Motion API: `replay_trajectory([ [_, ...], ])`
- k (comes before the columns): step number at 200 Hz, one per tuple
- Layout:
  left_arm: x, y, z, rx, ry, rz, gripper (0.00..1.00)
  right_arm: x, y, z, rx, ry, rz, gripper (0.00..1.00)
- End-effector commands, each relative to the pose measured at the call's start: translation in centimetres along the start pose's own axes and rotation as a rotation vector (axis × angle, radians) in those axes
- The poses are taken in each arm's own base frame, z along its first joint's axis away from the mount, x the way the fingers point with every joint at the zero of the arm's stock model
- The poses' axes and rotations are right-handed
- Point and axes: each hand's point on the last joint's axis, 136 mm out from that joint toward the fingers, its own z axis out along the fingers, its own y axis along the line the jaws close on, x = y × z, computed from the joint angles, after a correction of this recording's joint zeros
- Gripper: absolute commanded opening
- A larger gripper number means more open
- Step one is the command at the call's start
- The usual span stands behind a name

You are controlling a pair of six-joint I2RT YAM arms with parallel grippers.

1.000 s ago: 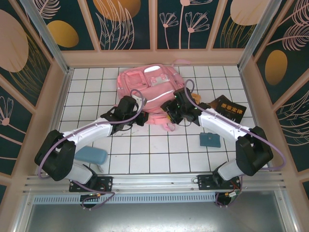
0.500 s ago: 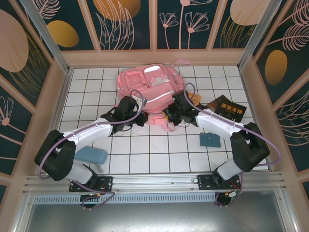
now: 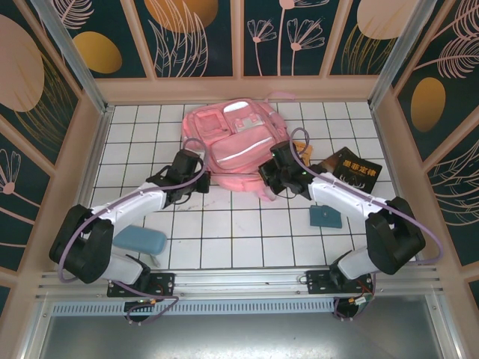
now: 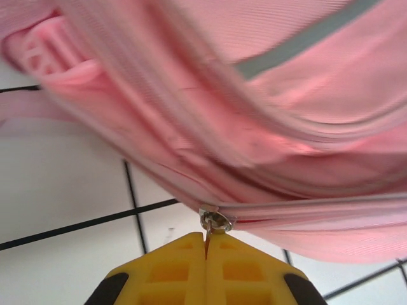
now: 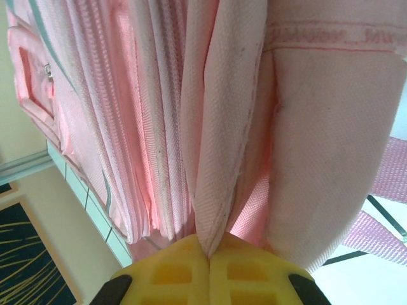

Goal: Pack the student bag

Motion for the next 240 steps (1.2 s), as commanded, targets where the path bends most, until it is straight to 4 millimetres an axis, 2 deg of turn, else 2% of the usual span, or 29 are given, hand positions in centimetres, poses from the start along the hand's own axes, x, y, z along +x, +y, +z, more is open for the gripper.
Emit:
replay_trajectory([
  [1,-0.1,4.6,0.4,-0.156,-0.003,-0.086,0.0,-2.4,0.0,-0.8,-0.001,-0.109,-0.032,0.01],
  [18,-0.5,6.5,1.7,-0.226,0.007,-0.121,0.0,-1.3,0.6,-0.3,-0.015,-0.054,-0.059,0.01],
  [30,-0.8,7.2,2.4,-0.246,0.009,-0.136,0.0,-0.8,0.8,0.1,-0.013,-0.028,-0.08,0.03],
  [41,-1.2,7.6,2.5,-0.267,-0.003,-0.146,0.0,-0.4,1.2,0.3,-0.013,-0.013,-0.111,0.08],
  [50,-1.4,8.1,2.2,-0.286,-0.015,-0.154,0.0,-0.2,1.1,0.2,0.001,-0.013,-0.137,0.2],
  [66,-1.4,9.8,1.5,-0.342,-0.027,-0.178,0.0,-0.4,1.4,-0.2,0.013,-0.032,-0.221,0.49],
  [75,-1.2,11.1,1.0,-0.383,-0.03,-0.2,0.0,-0.8,1.5,-0.4,0.026,-0.055,-0.287,0.59],
  [85,-0.9,12.4,0.5,-0.422,-0.03,-0.226,0.0,-1.7,1.3,-0.8,0.057,-0.09,-0.346,0.65],
  [106,-0.4,14.8,-0.8,-0.486,-0.044,-0.291,0.0,-4.6,0.7,-1.4,0.098,-0.147,-0.442,0.69],
  [111,-0.3,15.4,-1.1,-0.502,-0.049,-0.308,0.0,-4.7,0.6,-1.3,0.098,-0.143,-0.475,0.7],
  [114,-0.2,15.7,-1.3,-0.51,-0.053,-0.318,0.0,-5.8,0.4,-1.3,0.102,-0.151,-0.471,0.7],
  [134,0.3,16.7,-2.2,-0.537,-0.073,-0.367,0.0,-9.6,-0.6,-0.6,0.157,-0.184,-0.536,0.7],
  [157,0.5,16.7,-3.0,-0.537,-0.085,-0.387,0.18,-13.1,-1.2,1.2,0.227,-0.193,-0.608,0.7],
  [163,0.6,16.7,-3.2,-0.534,-0.09,-0.39,0.25,-13.5,-1.3,1.9,0.246,-0.184,-0.627,0.71],
  [179,0.0,16.2,-4.1,-0.512,-0.117,-0.394,0.51,-14.7,-0.9,3.9,0.275,-0.17,-0.669,0.71],
  [192,-0.8,15.4,-4.9,-0.471,-0.141,-0.396,0.62,-14.8,-0.7,5.5,0.277,-0.135,-0.683,0.71],
  [216,-2.7,12.9,-6.2,-0.341,-0.182,-0.383,0.7,-14.4,-2.3,8.0,0.308,-0.072,-0.667,0.69],
  [240,-4.1,10.3,-6.7,-0.203,-0.195,-0.376,0.72,-12.0,-5.0,8.9,0.32,0.002,-0.663,0.68],
])
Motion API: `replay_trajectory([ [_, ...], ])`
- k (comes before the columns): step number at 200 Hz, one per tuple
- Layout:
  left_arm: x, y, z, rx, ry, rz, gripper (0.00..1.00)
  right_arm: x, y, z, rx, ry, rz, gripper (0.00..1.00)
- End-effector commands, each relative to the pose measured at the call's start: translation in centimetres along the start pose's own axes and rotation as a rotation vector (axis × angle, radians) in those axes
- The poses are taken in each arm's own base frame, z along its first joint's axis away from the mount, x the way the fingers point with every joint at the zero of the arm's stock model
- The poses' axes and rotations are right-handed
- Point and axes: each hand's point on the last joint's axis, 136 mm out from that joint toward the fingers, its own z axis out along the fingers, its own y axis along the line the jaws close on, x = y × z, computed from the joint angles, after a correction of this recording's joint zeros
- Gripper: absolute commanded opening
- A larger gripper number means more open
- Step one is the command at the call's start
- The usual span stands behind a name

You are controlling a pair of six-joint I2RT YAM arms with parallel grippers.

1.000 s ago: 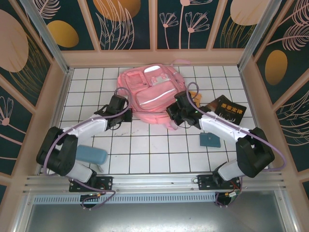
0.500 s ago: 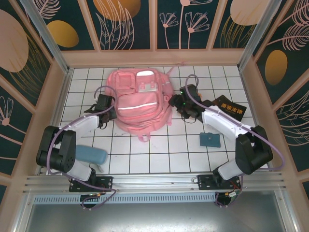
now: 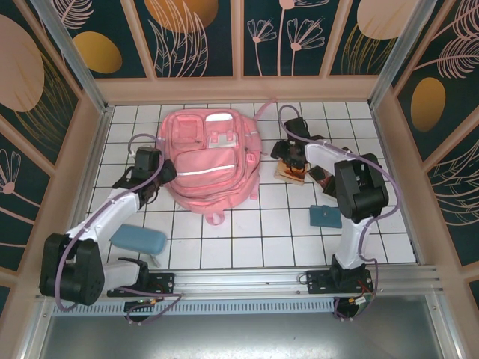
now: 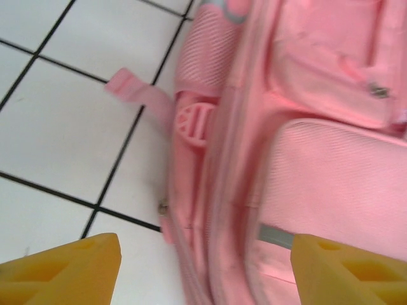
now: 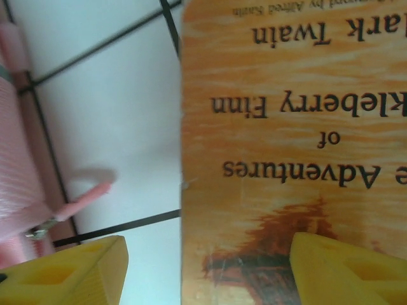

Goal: Pack the student bag

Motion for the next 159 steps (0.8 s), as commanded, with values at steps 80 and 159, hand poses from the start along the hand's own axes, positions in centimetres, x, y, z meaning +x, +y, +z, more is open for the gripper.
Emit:
replay_trajectory([
  [80,1.2,-12.5,-2.5,0.357,0.107,0.06,0.69,13.1,1.2,-6.5,-0.171,0.191,-0.179,0.69],
  [159,11.7,-26.7,-3.6,0.585,0.318,0.144,0.58,9.8,-4.4,-7.8,-0.168,0.106,-0.004,0.74],
])
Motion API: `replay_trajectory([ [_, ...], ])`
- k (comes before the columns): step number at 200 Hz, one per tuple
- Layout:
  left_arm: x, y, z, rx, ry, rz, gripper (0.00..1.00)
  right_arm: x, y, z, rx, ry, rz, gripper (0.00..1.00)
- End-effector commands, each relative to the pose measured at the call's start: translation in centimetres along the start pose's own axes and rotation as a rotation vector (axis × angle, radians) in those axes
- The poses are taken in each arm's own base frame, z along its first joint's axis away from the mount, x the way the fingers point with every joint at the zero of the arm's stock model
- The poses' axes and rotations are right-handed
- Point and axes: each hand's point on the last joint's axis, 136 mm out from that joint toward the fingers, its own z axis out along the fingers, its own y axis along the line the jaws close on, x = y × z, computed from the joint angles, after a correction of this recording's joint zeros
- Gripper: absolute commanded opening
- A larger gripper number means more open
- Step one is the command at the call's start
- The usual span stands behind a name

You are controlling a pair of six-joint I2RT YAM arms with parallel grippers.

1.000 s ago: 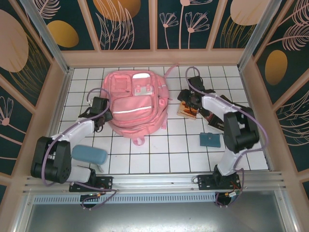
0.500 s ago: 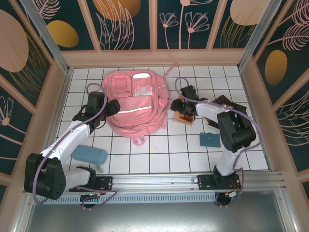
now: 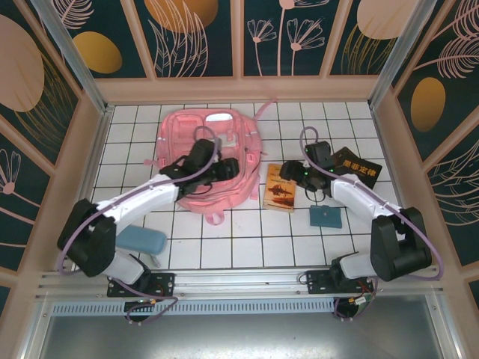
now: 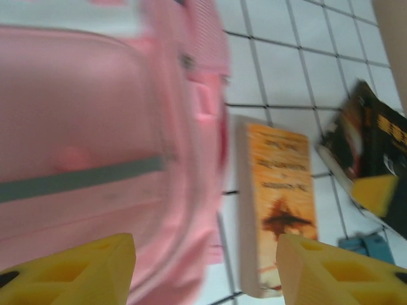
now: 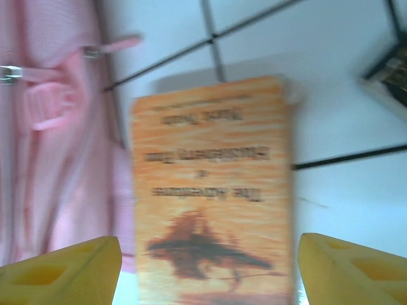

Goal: Pack the student bag

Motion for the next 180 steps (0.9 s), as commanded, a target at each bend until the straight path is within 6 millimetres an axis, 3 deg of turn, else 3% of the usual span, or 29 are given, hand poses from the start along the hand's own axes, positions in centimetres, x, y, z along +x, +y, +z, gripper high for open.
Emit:
replay_trajectory([
  [1,1.7,-3.6,2.6,0.068,0.048,-0.026,0.57,2.5,-1.3,1.4,-0.001,0.1,0.006,0.74],
  [13,2.7,-4.8,3.9,0.076,0.076,-0.017,0.55,2.8,-1.6,2.0,-0.002,0.119,0.007,0.73],
  [29,4.9,-5.0,6.6,0.045,0.136,-0.004,0.53,3.0,-2.4,2.6,0.013,0.131,0.014,0.72],
  [76,7.9,-3.5,11.2,-0.021,0.243,-0.006,0.4,4.4,-2.8,4.0,-0.028,0.184,0.025,0.68],
  [110,9.8,-2.9,12.6,-0.011,0.307,-0.015,0.25,5.0,-2.7,4.3,-0.053,0.205,0.018,0.64],
  [144,10.9,-1.9,13.1,-0.033,0.339,-0.004,0.17,5.8,-1.8,4.4,-0.118,0.243,0.004,0.59],
  [180,12.4,-0.2,13.6,-0.075,0.373,-0.017,0.06,6.2,0.9,3.7,-0.274,0.278,-0.012,0.57],
])
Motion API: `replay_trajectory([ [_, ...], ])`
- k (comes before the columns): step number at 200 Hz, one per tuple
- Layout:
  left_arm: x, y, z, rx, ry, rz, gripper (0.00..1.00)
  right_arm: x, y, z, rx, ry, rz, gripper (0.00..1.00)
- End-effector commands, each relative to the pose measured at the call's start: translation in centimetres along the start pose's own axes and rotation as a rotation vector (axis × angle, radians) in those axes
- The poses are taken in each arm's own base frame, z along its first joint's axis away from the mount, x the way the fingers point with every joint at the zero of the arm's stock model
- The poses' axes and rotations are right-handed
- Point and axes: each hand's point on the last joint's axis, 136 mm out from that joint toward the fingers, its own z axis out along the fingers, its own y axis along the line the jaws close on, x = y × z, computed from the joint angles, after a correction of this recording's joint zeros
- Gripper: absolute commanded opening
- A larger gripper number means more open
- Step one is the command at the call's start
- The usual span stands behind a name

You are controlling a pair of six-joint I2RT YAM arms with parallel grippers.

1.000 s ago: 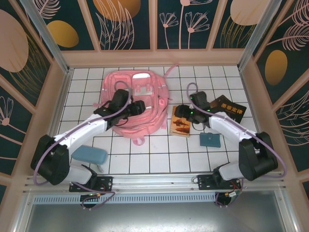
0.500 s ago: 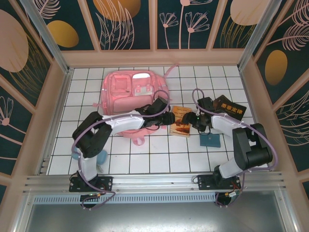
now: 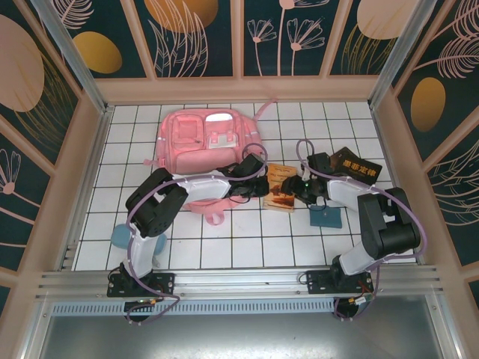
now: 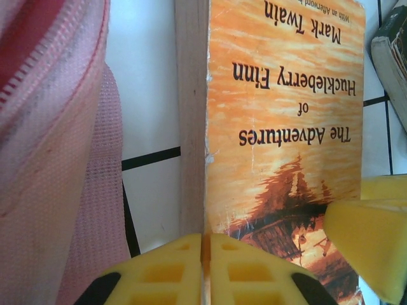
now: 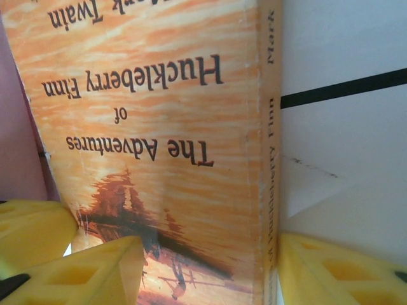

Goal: Pack the student bag

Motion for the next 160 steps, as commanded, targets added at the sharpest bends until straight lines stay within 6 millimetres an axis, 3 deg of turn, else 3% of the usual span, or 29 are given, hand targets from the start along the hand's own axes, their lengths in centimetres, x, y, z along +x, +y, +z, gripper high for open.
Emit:
replay_trajectory([
  [1,2.3,2.5,2.0,-0.059,0.081,-0.018,0.06,1.7,3.0,0.2,-0.179,0.081,-0.045,0.57],
  [35,3.3,4.1,1.8,-0.092,0.076,-0.048,0.0,1.2,7.7,-2.9,-0.409,0.048,-0.111,0.56],
  [59,3.6,4.4,1.7,-0.094,0.081,-0.051,0.0,0.3,9.2,-5.3,-0.479,-0.003,-0.115,0.56],
  [95,3.5,3.8,1.6,-0.066,0.082,-0.05,0.0,-0.3,9.1,-6.3,-0.48,-0.044,-0.07,0.54],
  [160,2.9,1.8,1.2,0.013,0.079,-0.034,0.02,-0.4,6.5,-3.6,-0.378,-0.036,0.082,0.54],
])
